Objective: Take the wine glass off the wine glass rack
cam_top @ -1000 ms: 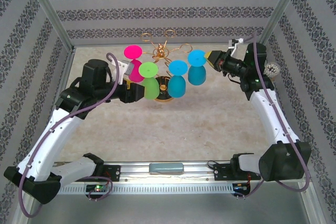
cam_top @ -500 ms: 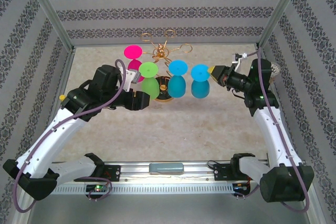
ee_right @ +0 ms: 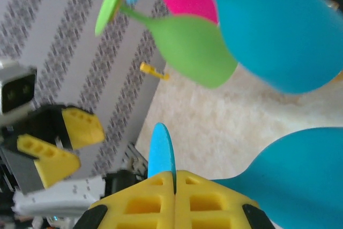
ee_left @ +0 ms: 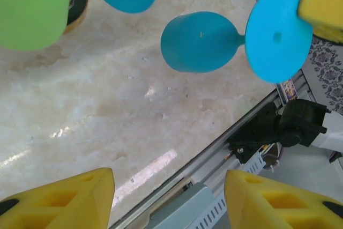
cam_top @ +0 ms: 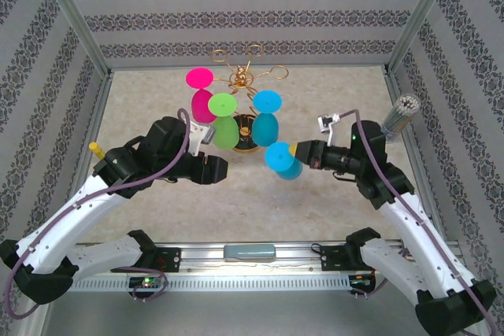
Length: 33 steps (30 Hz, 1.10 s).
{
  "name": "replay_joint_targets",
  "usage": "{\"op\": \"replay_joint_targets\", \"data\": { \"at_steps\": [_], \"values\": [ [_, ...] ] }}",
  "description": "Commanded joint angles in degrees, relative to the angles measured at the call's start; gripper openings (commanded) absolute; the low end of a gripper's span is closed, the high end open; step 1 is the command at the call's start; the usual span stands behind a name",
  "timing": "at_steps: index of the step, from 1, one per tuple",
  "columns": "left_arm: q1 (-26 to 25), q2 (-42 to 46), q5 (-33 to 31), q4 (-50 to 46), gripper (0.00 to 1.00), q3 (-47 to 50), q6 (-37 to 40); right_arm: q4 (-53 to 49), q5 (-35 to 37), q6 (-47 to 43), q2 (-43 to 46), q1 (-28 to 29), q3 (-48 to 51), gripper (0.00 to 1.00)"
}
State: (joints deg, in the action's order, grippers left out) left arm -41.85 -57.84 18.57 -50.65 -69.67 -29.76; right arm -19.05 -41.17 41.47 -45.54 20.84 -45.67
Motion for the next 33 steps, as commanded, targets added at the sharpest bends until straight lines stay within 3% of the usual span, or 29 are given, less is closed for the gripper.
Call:
{"op": "replay_joint_targets", "data": {
  "at_steps": [1,10,26,33],
  "values": [
    [-1.9,2.3,-2.0,-1.5,0.57,2.3,-3.8,-2.4,7.2,-4.4,2.7,5.0,2.5,0.00],
    [-2.7,4.3,-2.3,-2.2,0.56,5.6,-7.0,-2.7,20.5,-9.2,1.2,21.2,3.6,0.00],
    [-3.4,4.1,0.5,-5.7,0.56,9.6,-11.3,0.1,43.5,-20.5,-4.4,44.4,3.3,0.00],
    [-3.4,4.1,2.6,-6.8,0.56,11.3,-14.0,1.6,58.2,-26.5,-10.0,56.0,2.1,0.00]
  ]
}}
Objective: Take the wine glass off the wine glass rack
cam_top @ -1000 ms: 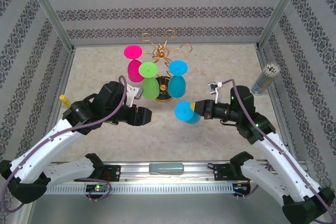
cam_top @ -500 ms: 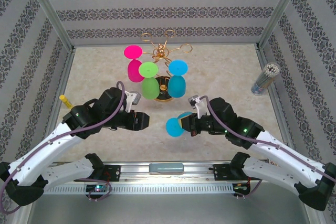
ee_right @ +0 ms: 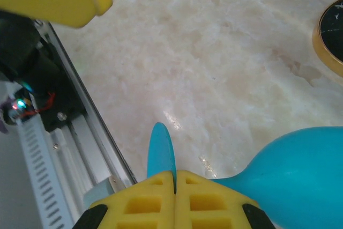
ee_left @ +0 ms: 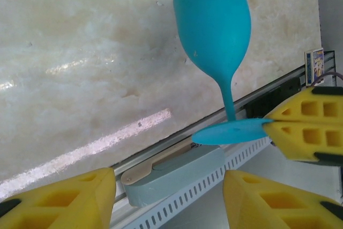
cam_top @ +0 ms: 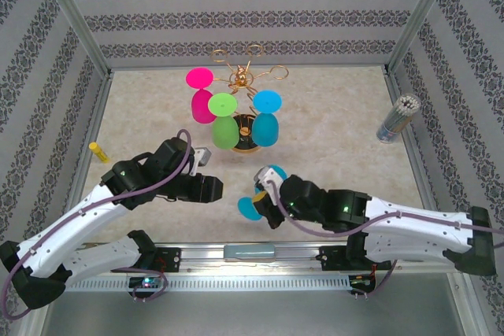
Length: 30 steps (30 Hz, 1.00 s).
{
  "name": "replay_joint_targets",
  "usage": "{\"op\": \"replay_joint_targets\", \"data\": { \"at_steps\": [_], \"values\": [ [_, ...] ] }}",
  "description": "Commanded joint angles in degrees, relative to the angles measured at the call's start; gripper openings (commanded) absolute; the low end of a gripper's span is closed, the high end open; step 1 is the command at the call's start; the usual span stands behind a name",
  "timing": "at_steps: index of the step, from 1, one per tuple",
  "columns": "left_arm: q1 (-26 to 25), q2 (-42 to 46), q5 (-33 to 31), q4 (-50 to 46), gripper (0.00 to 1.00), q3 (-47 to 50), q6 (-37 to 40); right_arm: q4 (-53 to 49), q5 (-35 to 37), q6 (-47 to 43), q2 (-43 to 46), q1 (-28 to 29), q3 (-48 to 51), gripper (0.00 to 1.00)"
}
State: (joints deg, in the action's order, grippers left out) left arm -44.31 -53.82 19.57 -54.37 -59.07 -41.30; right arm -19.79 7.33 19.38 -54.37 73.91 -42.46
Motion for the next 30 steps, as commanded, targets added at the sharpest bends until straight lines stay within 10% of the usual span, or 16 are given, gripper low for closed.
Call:
{"op": "replay_joint_targets", "data": {
  "at_steps": [1,30],
  "values": [
    [-0.9,0.1,2.2,-3.1,0.56,0.9,-2.9,2.7,11.8,-5.1,-2.0,4.2,-1.2,0.00],
    [-0.9,4.0,8.5,14.0,0.55,13.9,-24.9,11.0,42.0,-10.1,-15.4,20.4,-1.6,0.00]
  ]
}}
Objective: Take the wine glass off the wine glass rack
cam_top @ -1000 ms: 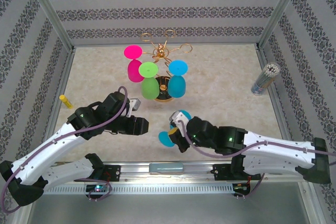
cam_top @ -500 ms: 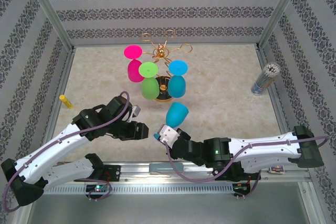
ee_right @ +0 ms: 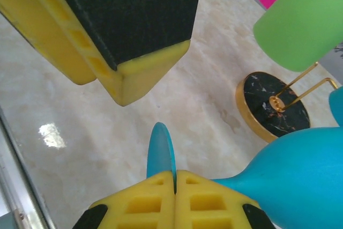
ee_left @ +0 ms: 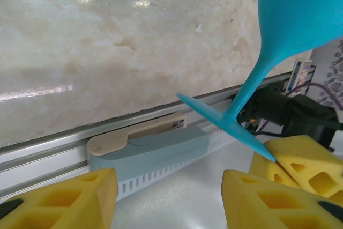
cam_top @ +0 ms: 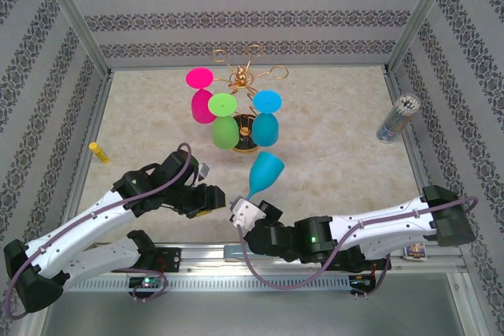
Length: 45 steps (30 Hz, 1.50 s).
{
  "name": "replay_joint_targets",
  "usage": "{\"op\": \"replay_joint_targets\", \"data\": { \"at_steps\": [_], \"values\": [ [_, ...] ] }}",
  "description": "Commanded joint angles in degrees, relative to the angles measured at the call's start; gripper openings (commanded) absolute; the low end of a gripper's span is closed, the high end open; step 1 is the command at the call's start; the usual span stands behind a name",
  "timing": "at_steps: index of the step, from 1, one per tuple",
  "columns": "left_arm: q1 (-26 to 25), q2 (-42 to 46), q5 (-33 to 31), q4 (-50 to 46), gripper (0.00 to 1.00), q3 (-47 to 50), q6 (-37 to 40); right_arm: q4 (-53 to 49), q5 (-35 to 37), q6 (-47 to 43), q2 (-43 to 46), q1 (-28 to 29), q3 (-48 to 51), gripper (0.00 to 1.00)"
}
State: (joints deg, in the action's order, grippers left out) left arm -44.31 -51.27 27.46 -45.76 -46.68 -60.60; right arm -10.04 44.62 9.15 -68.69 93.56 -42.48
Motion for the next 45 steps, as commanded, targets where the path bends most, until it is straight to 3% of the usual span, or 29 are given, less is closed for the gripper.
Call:
{"op": "replay_joint_targets", "data": {
  "at_steps": [1,14,28,37,45],
  "values": [
    [-0.9,1.6,0.4,6.7,0.55,2.3,-6.8,1.3,5.5,0.3,-1.5,0.9,-1.8,0.00],
    [-0.9,2.0,0.0,18.4,0.53,7.5,-15.4,2.2,8.4,-0.3,-4.2,2.1,-2.7,0.00],
    [-0.9,-0.8,1.6,24.0,0.48,8.3,-17.5,2.5,10.2,-1.8,-7.7,2.3,-4.6,0.00],
    [-1.0,-1.2,2.0,26.1,0.38,9.4,-18.2,3.1,10.8,-1.8,-8.2,2.2,-5.1,0.00],
    [-0.9,-0.5,2.1,28.7,0.23,11.7,-19.8,3.5,8.8,-1.5,-6.5,1.6,-4.6,0.00]
  ]
}}
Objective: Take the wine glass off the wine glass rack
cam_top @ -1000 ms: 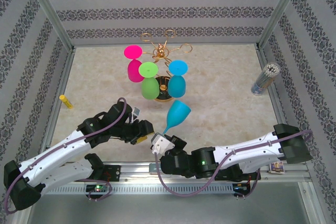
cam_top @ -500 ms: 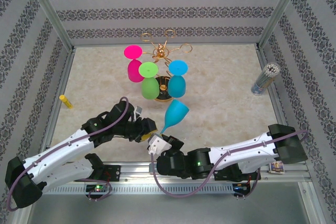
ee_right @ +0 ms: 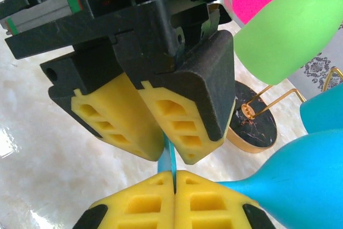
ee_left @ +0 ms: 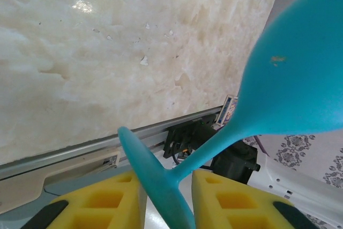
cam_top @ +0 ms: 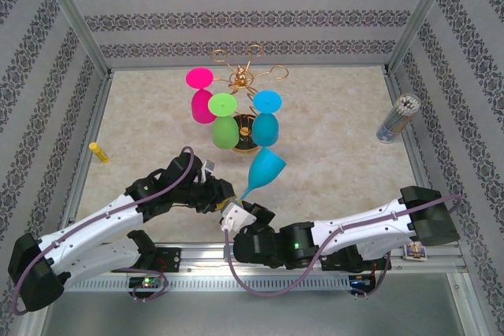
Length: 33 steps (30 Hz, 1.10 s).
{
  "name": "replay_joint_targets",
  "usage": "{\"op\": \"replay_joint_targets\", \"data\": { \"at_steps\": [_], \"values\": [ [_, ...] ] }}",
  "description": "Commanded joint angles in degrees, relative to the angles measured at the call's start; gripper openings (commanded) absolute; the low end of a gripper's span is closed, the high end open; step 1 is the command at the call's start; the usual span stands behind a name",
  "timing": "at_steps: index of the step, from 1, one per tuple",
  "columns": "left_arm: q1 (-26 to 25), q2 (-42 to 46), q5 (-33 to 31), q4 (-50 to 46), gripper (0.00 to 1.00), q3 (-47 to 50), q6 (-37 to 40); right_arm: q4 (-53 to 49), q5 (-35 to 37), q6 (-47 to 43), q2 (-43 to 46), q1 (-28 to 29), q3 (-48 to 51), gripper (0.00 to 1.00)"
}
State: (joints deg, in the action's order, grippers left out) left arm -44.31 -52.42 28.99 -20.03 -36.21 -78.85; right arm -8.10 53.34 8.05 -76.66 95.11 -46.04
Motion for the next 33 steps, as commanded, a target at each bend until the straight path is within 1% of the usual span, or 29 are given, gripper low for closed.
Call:
{"op": "replay_joint_targets", "data": {
  "at_steps": [1,6,9,12,17,23,26,28,30,31,33],
  "values": [
    [-0.9,0.8,0.4,3.0,0.21,1.4,-1.6,1.6,-0.4,-0.3,1.6,-0.2,-1.1,0.00],
    [-0.9,1.5,0.6,3.7,0.06,2.4,-2.0,2.0,-3.1,-0.5,2.7,-0.7,-1.3,0.00],
    [-0.9,1.9,0.6,4.3,0.00,3.1,-2.3,1.9,-3.8,-0.5,3.3,-0.8,-1.5,0.00],
    [-1.0,2.0,0.5,4.8,0.00,3.5,-2.4,1.5,-4.5,-0.3,4.2,-0.8,-1.8,0.00],
    [-0.9,1.5,0.6,8.3,0.00,5.0,-2.7,0.3,-5.3,-0.4,5.7,-0.9,-2.3,0.01],
    [-0.9,0.7,0.7,15.3,0.00,7.9,-2.6,-1.8,-7.4,1.1,7.7,-0.9,-3.0,0.08],
    [-0.9,0.1,0.1,20.7,0.00,10.4,-3.3,-2.9,-9.6,2.2,8.8,-0.9,-3.8,0.16],
    [-0.9,-0.6,-0.1,24.5,0.00,12.0,-3.8,-4.8,-11.1,3.3,9.2,-0.9,-4.8,0.25],
    [-0.9,-1.3,-0.7,26.9,0.00,12.8,-3.5,-6.9,-12.5,4.6,9.2,-1.1,-6.3,0.31],
    [-0.9,-1.7,-0.9,27.8,0.00,13.0,-3.1,-8.1,-13.5,5.4,9.2,-1.3,-7.2,0.34],
    [-0.9,-2.4,-1.1,29.9,0.00,13.1,-1.7,-9.8,-15.7,7.1,9.6,-2.0,-8.6,0.34]
  ]
}}
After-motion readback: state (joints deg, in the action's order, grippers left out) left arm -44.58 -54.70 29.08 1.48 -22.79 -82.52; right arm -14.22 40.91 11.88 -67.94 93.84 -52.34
